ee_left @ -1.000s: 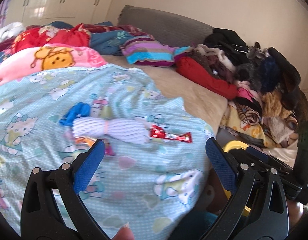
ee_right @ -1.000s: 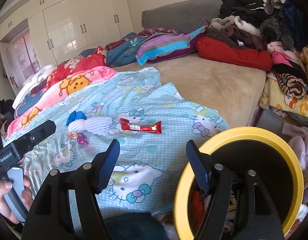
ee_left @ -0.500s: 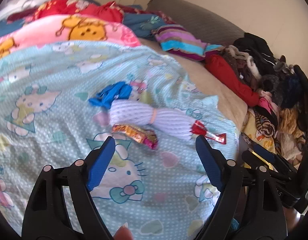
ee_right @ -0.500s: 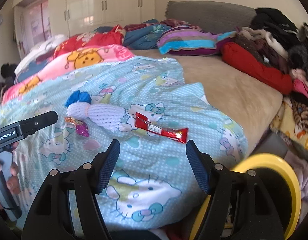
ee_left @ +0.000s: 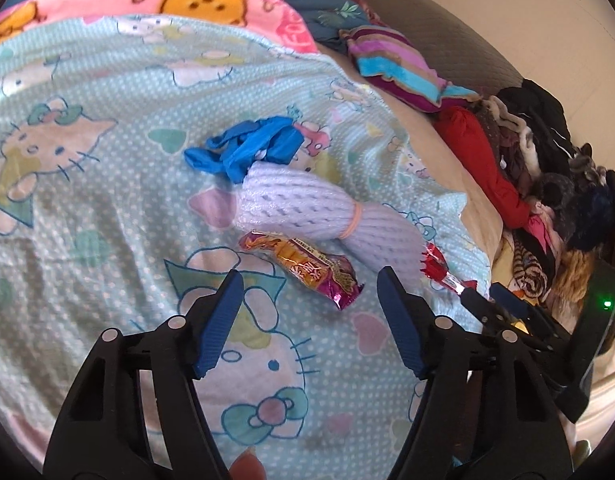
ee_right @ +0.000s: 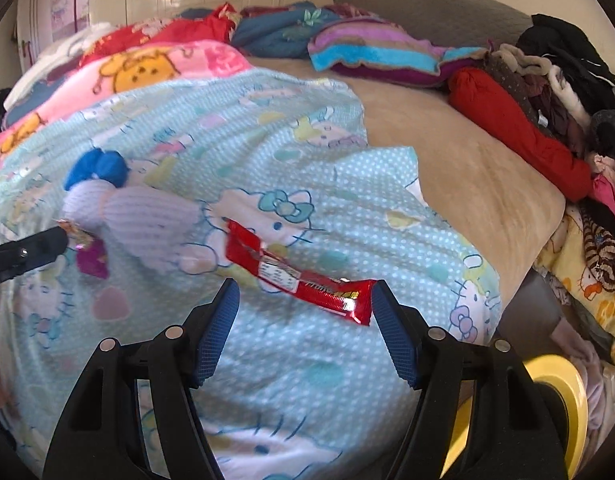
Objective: Collect trash
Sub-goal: 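Grasp the red candy bar with the right tool while the left grasps the orange-purple wrapper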
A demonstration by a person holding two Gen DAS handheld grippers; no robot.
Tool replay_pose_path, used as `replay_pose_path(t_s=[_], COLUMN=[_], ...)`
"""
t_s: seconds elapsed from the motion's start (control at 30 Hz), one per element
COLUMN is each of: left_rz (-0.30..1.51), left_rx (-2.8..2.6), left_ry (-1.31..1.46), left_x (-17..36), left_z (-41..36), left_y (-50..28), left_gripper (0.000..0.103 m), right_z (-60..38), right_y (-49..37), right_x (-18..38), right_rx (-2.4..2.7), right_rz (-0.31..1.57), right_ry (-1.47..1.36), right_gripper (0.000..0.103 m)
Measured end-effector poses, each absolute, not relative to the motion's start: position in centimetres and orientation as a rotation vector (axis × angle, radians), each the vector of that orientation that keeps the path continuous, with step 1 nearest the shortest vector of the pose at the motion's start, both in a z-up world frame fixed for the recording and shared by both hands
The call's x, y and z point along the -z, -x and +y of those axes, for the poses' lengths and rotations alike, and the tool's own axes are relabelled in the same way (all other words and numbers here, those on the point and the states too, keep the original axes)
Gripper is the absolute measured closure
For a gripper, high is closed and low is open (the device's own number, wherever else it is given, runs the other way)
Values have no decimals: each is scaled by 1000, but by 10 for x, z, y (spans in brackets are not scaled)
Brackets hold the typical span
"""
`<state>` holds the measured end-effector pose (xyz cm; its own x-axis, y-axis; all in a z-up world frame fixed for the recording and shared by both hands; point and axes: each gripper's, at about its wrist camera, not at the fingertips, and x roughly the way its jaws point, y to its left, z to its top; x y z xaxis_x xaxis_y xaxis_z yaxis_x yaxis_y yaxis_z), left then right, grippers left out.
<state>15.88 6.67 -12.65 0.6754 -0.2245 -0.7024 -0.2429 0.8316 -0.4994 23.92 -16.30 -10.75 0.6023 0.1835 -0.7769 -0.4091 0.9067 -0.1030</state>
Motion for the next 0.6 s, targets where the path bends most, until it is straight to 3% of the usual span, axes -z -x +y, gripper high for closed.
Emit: replay_pose_path(t_s=[0.17, 0.23, 0.33, 0.43, 0.6], left_rz=[878, 884, 890, 894, 882], left_rx=[-28, -36, -47, -66, -65], left_ry=[690, 711, 718, 720, 706], left_x=[139, 142, 143, 147, 149], left_z=[74, 76, 77, 79, 81], left_y=[-170, -174, -179, -180, -175], left_gripper=[46, 46, 49, 57, 68], right_z=[-157, -155, -155, -155, -172], right_y=[-255, -261, -264, -262, -249], right_x=[124, 134, 142, 140, 133], right_rx=[-356, -364, -390, -401, -430], right_rz=[898, 937, 961, 975, 971], right_ry=[349, 365, 343, 310, 121], right_gripper=[46, 57, 81, 92, 95])
